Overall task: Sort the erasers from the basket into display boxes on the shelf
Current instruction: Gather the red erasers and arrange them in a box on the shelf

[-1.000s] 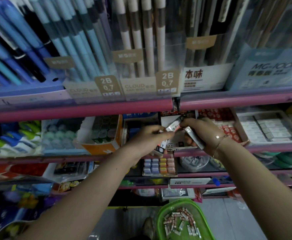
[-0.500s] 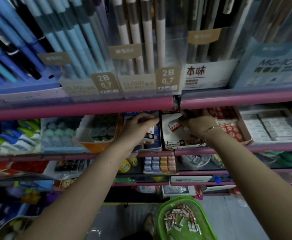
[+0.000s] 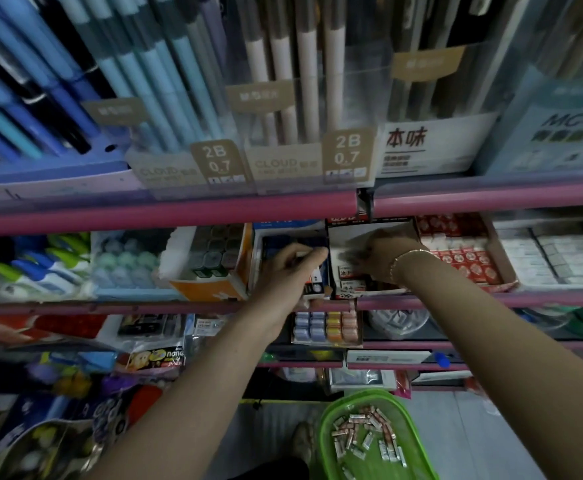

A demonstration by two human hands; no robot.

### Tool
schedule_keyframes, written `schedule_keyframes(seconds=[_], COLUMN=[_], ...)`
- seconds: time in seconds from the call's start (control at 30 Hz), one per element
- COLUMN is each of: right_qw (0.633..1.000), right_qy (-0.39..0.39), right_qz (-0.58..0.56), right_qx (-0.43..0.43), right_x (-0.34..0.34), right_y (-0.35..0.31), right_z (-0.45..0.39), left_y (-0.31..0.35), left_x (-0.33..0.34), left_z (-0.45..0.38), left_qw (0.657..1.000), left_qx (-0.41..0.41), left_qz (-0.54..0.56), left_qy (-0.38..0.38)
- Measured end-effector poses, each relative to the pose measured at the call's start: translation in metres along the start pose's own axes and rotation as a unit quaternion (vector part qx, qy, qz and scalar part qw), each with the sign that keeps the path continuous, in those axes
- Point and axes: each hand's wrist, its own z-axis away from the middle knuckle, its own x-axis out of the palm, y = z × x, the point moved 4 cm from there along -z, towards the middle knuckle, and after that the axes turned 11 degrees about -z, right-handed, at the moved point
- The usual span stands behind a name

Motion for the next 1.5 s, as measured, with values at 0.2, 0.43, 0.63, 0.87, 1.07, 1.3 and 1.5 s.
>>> schedule_keyframes(seconds=[0.2, 0.43, 0.63, 0.87, 1.07, 1.3, 1.5], right_qw=[0.961, 0.864, 0.767, 0.853, 0.863, 0.829, 0.924], right_qy=[-0.07, -0.084, 0.021, -0.031, -0.054, 0.035, 0.121], right_qz=[-0.266, -0.493, -0.64, -0.509, -0.493, -0.558, -0.361], right_qx=[0.021, -0.057, -0.044, -0.11, -0.101, -0.008, 0.002], right_x=[-0.033, -0.033, -0.014, -0.02, -0.02, -0.021, -0.015], right_y=[0.017, 0.012, 0.014, 0.001, -0.005, 0.016, 0.011], right_z=[0.04, 0.071, 0.072, 0.08, 0.078, 0.057, 0.012], left_y=[0.014, 0.022, 0.021, 0.023, 0.023, 0.018, 0.013], left_x=[0.005, 0.02, 0.024, 0.004, 0.003, 0.0, -0.016], left_z=[0.001, 0.002, 0.008, 0.007, 0.002, -0.006, -0.009], left_qw=[0.998, 0.992, 0.988, 0.99, 0.991, 0.998, 0.99], left_qx=[0.03, 0.048, 0.026, 0.021, 0.035, 0.037, -0.008], left_qz=[0.045, 0.081, 0.034, -0.006, 0.014, 0.048, 0.13], left_qy=[-0.006, -0.081, -0.146, -0.138, -0.128, 0.015, 0.061])
